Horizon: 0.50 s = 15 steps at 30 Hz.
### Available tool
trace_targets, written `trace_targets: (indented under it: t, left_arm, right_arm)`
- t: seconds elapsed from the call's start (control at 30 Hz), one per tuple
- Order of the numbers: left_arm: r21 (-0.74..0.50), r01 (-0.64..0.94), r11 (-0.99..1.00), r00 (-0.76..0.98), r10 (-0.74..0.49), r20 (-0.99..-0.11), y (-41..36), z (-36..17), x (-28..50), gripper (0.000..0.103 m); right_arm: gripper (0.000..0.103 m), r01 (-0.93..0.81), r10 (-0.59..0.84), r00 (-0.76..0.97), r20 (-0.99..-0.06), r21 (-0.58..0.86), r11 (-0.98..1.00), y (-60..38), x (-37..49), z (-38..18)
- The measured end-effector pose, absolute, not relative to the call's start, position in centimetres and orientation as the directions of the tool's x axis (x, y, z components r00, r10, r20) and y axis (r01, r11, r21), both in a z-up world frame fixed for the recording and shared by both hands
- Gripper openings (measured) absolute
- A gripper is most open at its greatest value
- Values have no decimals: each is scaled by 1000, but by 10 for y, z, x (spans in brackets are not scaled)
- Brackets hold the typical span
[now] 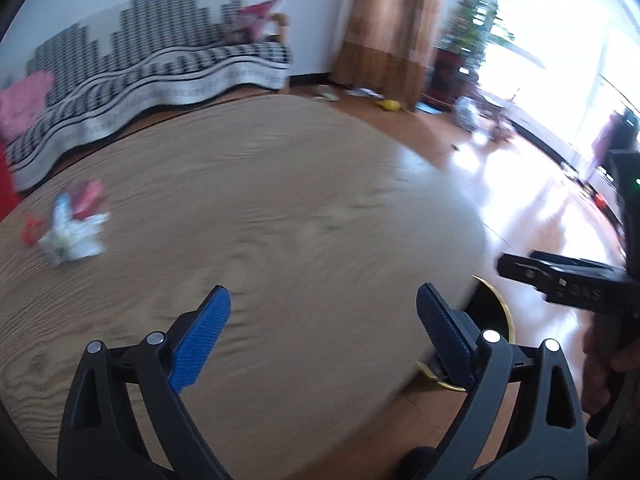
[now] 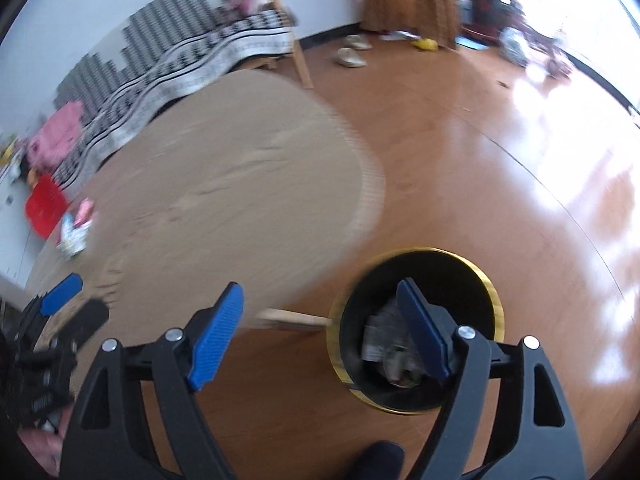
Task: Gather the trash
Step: 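Move both open tools back to the remaining trash on the table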
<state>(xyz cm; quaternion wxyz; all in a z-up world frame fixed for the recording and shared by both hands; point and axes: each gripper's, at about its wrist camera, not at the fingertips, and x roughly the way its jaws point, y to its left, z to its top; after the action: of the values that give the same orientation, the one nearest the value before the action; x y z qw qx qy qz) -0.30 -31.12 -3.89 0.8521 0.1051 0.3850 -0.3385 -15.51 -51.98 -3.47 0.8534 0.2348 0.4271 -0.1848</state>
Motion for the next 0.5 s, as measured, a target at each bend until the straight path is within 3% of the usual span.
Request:
trace_targets:
  t: [0.4,0.5]
  left_arm:
    - [-84,250,965,630,-228,-743,-106,-29,109,92]
    - [-89,179,980,629,-183,-756,-71,-30,119,92]
  right_arm:
    - [76,176,116,611,-783,278,944,-336,8,-22]
    - [71,103,166,612,-773,286,953,-294,47,-19]
